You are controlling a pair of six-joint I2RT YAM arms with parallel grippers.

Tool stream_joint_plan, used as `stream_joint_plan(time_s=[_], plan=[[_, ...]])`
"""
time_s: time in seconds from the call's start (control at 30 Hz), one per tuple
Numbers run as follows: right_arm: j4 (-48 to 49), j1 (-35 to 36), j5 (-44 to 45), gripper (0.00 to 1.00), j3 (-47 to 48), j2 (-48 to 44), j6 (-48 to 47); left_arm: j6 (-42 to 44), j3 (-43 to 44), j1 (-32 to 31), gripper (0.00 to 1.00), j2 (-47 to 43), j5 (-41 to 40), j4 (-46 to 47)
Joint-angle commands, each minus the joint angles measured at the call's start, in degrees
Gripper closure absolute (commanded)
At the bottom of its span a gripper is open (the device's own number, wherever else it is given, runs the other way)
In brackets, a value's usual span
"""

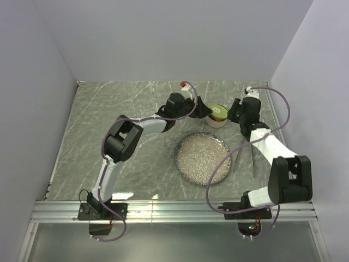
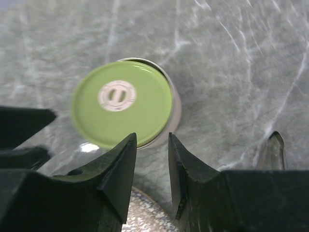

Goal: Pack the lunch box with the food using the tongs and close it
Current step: Put the lid back on the lunch box

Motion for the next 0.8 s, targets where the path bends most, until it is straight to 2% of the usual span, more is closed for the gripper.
stream_joint_plan(time_s=[0.0,0.1,0.2,0.33,0.43,0.77], plan=[[5.67,0.71,-3.53,0.6,-1.7,-4.87,-1.13,0.89,-0.85,-0.41,0.24,-1.64,-1.63,2.09],[5.41,0.89,-7.57,0.6,-1.09,-4.96,-1.39,0.63,-1.65,-0.41,0.24,-2.34,-1.98,2.79],[4.62,1.15,-10.13,0.66,0.67,-2.33,-1.31,0.45,-2.97,-0.41,0.24,-3.48,-2.42,3.23],[4.1,2.03,-11.89,0.8,3.3,2.85,-1.31,0.72,-4.02,-0.41,0.24,-4.89,-3.04,3.41],[2.6,3.78,-11.19,0.84,5.85,6.01,-2.09,0.8,-4.9,-0.41,0.24,-5.59,-3.21,3.85],[-1.97,5.99,-5.4,0.86,8.76,10.25,-2.89,0.46,-5.78,-0.06,0.25,-5.95,-2.86,4.46]])
